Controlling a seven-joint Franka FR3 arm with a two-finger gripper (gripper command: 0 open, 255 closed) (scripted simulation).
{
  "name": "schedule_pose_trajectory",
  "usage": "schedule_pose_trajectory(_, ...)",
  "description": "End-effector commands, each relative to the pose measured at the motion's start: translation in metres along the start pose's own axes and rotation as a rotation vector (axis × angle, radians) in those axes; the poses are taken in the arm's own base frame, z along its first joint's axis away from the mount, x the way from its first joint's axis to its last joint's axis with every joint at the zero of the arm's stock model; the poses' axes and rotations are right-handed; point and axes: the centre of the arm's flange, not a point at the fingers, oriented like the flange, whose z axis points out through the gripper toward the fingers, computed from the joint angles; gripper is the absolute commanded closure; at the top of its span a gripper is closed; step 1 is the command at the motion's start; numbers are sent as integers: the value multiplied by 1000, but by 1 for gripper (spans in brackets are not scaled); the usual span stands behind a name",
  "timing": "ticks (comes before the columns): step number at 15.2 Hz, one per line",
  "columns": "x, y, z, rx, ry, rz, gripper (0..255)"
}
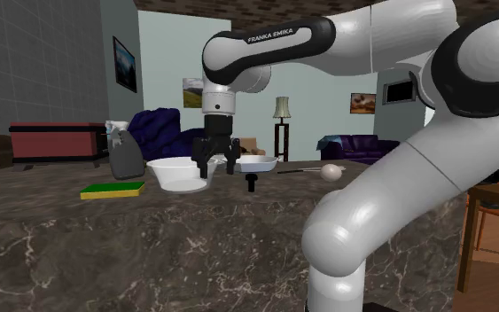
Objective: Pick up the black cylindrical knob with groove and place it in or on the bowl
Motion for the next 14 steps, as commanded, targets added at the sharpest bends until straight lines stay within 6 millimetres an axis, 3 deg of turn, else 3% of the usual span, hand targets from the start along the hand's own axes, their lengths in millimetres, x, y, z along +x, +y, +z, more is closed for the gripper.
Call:
schedule_pose_trajectory(1, 0, 0, 0, 0, 0, 0, 0)
schedule_pose_trajectory(9, -55, 89, -9, 22, 2, -186, 0)
schedule_pose_trajectory(14, -55, 89, 17, 22, 2, -186, 0)
